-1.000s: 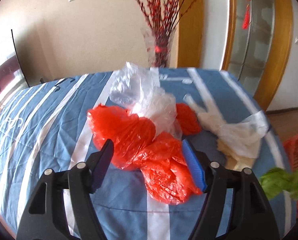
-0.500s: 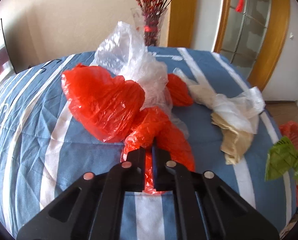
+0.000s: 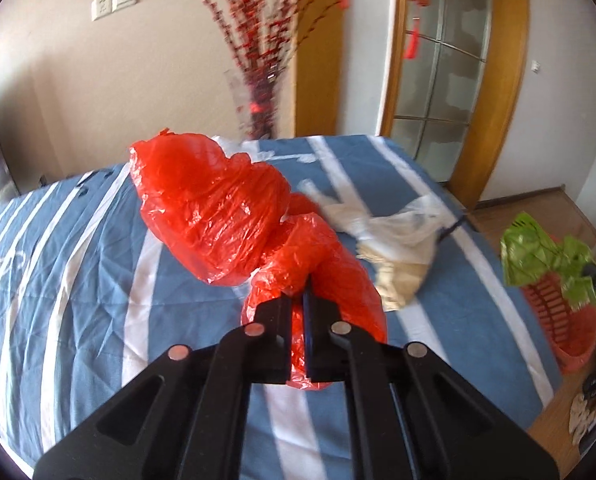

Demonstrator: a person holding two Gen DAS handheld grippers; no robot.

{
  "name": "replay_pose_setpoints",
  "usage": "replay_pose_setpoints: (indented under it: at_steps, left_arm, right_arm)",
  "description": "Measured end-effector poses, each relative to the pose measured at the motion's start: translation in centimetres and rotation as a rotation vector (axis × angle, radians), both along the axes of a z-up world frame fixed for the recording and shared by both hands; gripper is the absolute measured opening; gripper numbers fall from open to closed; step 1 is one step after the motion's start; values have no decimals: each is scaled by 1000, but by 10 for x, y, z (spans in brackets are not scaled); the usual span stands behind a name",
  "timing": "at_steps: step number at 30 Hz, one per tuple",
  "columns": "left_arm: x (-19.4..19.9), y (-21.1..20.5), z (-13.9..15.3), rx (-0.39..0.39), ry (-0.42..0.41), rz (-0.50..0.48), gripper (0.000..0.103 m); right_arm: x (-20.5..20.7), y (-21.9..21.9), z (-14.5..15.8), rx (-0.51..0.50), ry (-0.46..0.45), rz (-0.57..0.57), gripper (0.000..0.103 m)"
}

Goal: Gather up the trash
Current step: 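Carry the yellow-green and red bags over the red basket and open both grippers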

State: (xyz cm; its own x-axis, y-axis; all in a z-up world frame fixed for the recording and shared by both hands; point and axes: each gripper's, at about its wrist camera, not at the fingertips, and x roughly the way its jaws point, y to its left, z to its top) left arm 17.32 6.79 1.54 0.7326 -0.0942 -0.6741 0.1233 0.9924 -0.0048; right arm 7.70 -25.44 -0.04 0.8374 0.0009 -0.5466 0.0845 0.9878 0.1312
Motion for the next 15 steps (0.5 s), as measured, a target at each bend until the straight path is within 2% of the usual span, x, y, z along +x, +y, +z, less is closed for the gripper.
replay_pose_setpoints:
  at_steps: [6,15]
  left_arm:
    - [-9,-43,14,13,-32,-100,6]
    - [-15,-117,15,20,-44,-238,6]
  right_arm:
    - [-9,-24,7,-17,-14,-99,2]
    - [-21,-57,8,-83,-25,-304,2]
